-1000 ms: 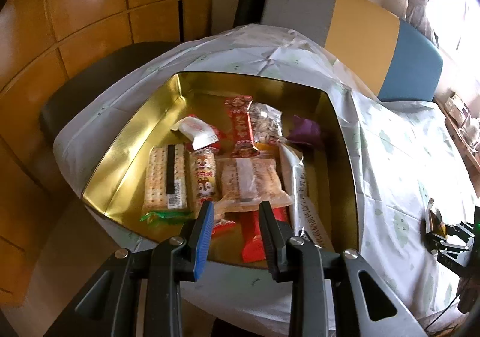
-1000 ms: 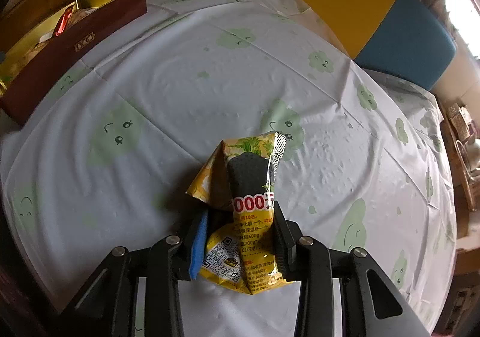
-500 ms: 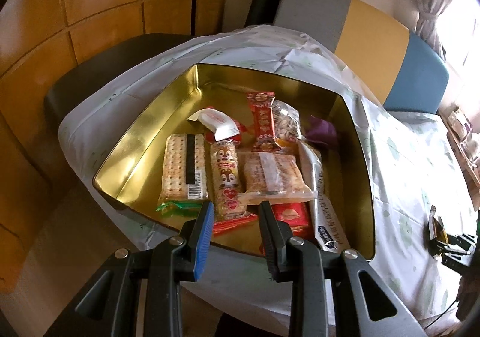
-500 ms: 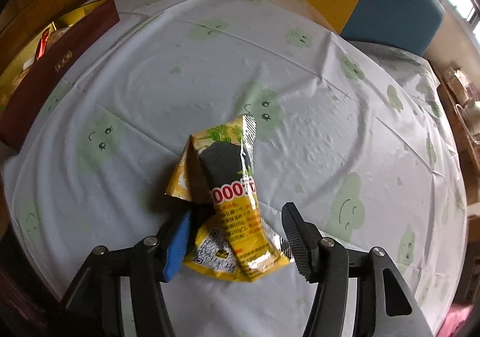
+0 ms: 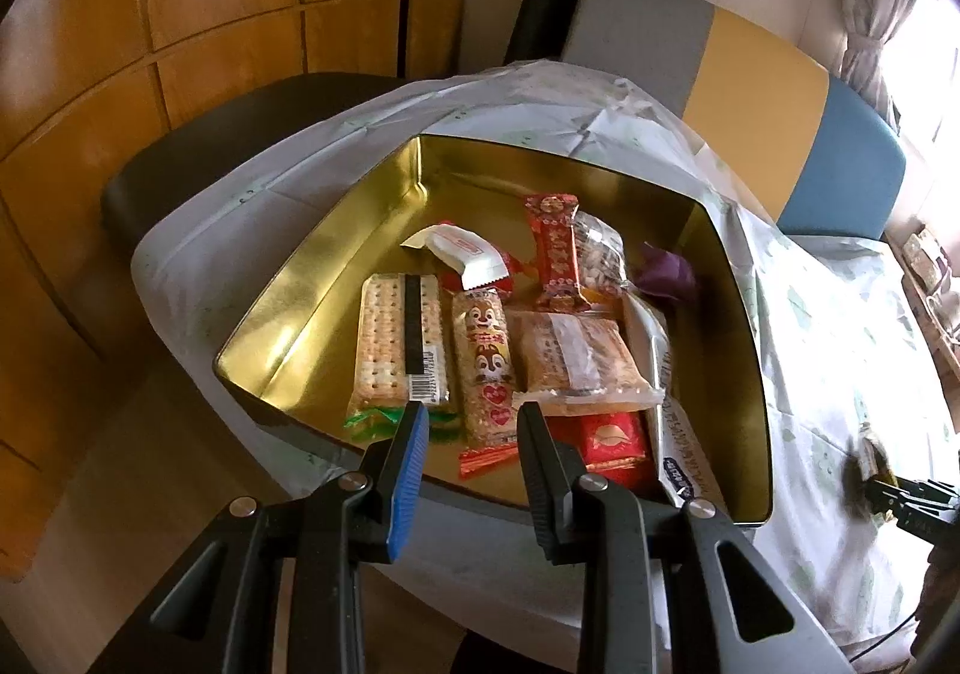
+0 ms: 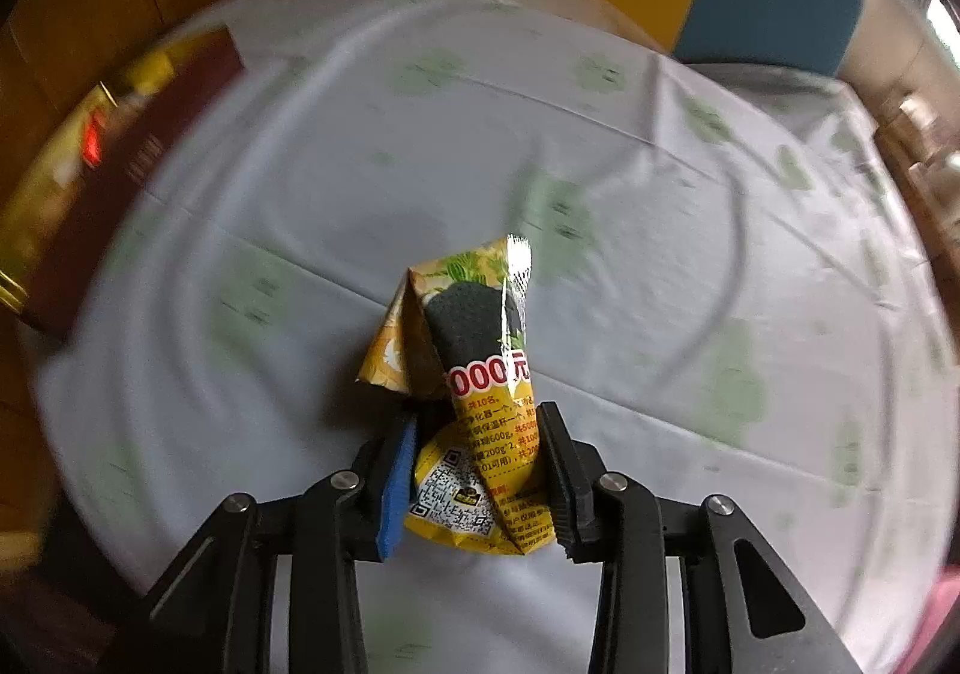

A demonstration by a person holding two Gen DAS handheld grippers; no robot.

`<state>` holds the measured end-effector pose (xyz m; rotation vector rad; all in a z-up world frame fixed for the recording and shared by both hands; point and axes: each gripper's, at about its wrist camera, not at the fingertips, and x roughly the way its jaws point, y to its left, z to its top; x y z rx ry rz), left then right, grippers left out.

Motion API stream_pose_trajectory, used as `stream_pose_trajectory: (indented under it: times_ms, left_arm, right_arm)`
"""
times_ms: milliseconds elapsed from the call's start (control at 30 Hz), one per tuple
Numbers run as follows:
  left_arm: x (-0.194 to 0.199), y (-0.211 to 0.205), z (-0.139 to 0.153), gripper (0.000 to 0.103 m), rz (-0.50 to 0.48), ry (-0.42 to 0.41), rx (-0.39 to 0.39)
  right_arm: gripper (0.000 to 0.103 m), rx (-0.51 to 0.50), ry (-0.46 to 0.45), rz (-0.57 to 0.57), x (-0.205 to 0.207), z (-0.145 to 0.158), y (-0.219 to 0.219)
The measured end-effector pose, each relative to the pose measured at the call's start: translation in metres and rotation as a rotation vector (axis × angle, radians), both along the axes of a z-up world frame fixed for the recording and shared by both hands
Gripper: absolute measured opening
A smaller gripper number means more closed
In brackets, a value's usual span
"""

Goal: Organize snacks
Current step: 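Carry the yellow-and-black snack bag over the gold tray with the right gripper, then lower the yellow bag into the tray and open the right gripper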

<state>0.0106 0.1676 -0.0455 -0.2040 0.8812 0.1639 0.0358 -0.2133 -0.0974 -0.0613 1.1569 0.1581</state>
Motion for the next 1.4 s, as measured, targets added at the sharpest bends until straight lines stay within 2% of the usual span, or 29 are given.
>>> stream_pose_trajectory:
  times_ms: [100, 267, 433, 600, 900, 1133, 1267, 1400]
  left_arm:
    - [-0.001, 0.002, 0.001, 0.031, 0.0, -0.002, 0.002]
    - [-0.003, 0.005, 0.002, 0.031, 0.002, -0.007, 0.003]
    - [-0.003, 0.006, 0.003, 0.031, 0.002, -0.015, -0.008]
    - [-0.003, 0.005, 0.005, 0.031, -0.005, -0.024, -0.012]
    - [-0.004, 0.012, 0.005, 0.031, 0.009, -0.022, -0.021]
    - [-0.006, 0.019, 0.003, 0.031, 0.021, -0.022, -0.027]
    - [-0.007, 0.023, 0.001, 0.031, 0.029, -0.02, -0.028]
    - [-0.008, 0.025, -0.002, 0.031, 0.03, -0.015, -0.028]
  right_arm:
    - [0.036, 0.041, 0.008, 0.027, 0.006, 0.0, 0.019]
    - [0.035, 0.003, 0.027, 0.054, 0.013, -0.004, 0.039]
    - [0.033, 0.116, 0.015, 0.045, 0.02, 0.016, 0.037]
    - [0.033, 0.213, -0.025, 0.097, 0.03, 0.039, 0.058]
    - [0.033, 0.332, -0.057, 0.239, 0.028, 0.076, 0.141]
    - [0.034, 0.335, -0.085, 0.256, 0.052, 0.086, 0.193]
    - [0.034, 0.295, -0.075, 0.229, 0.071, 0.076, 0.221]
    - [0.037, 0.252, -0.043, 0.259, 0.086, 0.059, 0.242]
